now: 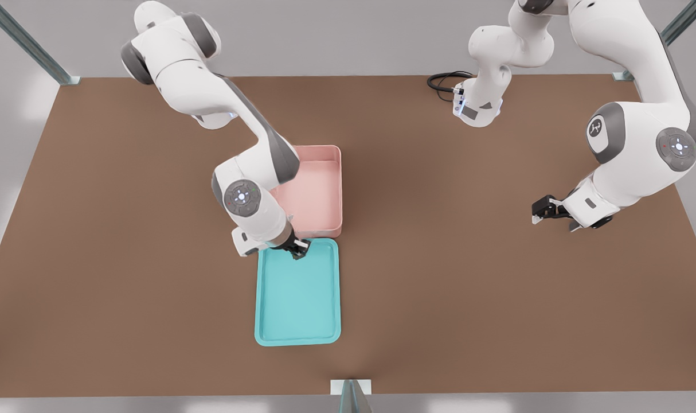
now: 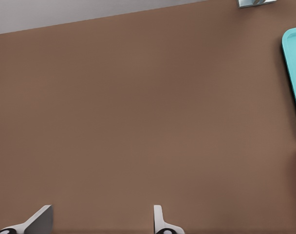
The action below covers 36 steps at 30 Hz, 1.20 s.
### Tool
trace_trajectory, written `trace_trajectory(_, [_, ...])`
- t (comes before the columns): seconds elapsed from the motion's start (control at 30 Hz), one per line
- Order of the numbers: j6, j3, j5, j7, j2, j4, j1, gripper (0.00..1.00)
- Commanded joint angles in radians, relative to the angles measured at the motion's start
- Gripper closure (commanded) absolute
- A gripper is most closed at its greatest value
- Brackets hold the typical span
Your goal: The left arm remains still, and the right arm places the button from the box into the tray
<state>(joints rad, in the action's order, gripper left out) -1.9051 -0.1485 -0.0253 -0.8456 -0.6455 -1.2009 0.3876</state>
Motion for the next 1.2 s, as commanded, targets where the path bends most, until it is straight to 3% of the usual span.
trace_trajectory(0.0, [0.093,0.024,0.013,0.003,-0.051,0.058,0.001,0.59])
trace_trajectory(0.2, [-0.037,0.053,0.018,-0.006,-0.191,0.153,0.007,0.58])
trace_trajectory(0.27, [-0.095,0.116,0.018,-0.018,-0.22,0.155,0.056,0.58])
trace_trajectory(0.37, [-0.135,0.122,0.018,-0.02,-0.249,0.164,0.057,0.54])
trace_trajectory(0.4, [-0.169,0.122,0.018,-0.021,-0.25,0.164,0.057,0.42])
trace_trajectory(0.43, [-0.177,0.124,0.018,-0.046,-0.25,0.164,0.057,0.04])
trace_trajectory(0.47, [-0.177,0.13,0.018,-0.043,-0.249,0.164,0.057,0.0])
trace_trajectory(0.53, [-0.174,0.129,0.018,-0.03,-0.243,0.162,0.056,0.0])
trace_trajectory(0.57, [-0.117,0.135,0.019,-0.024,-0.178,0.158,0.048,0.0])
trace_trajectory(0.6, [0.107,0.156,0.015,0.163,-0.109,0.155,0.025,0.0])
trace_trajectory(0.63, [0.185,0.167,0.007,0.348,-0.023,0.116,-0.032,0.0])
trace_trajectory(0.67, [0.204,0.194,-0.001,0.523,0.075,-0.027,-0.07,0.0])
trace_trajectory(0.7, [0.198,0.271,-0.05,0.565,0.249,-0.224,-0.11,0.0])
trace_trajectory(0.73, [0.366,0.308,-0.044,0.609,0.328,-0.209,-0.173,0.0])
trace_trajectory(0.77, [0.483,0.316,-0.048,0.845,0.391,-0.201,-0.286,0.0])
trace_trajectory(0.8, [0.46,0.313,-0.038,0.879,0.429,-0.274,-0.294,0.0])
trace_trajectory(0.83, [0.245,0.311,0.004,0.901,0.616,-0.587,-0.292,0.0])
trace_trajectory(0.93, [0.268,0.288,0.019,0.933,0.6,-0.559,-0.263,0.0])
trace_trajectory(1.0, [0.276,0.288,0.018,0.922,0.531,-0.513,-0.225,0.0])
trace_trajectory(1.07, [0.325,0.288,0.01,0.889,0.394,-0.338,-0.17,0.0])
trace_trajectory(1.17, [0.327,0.288,0.008,0.889,0.394,-0.338,-0.168,0.0])
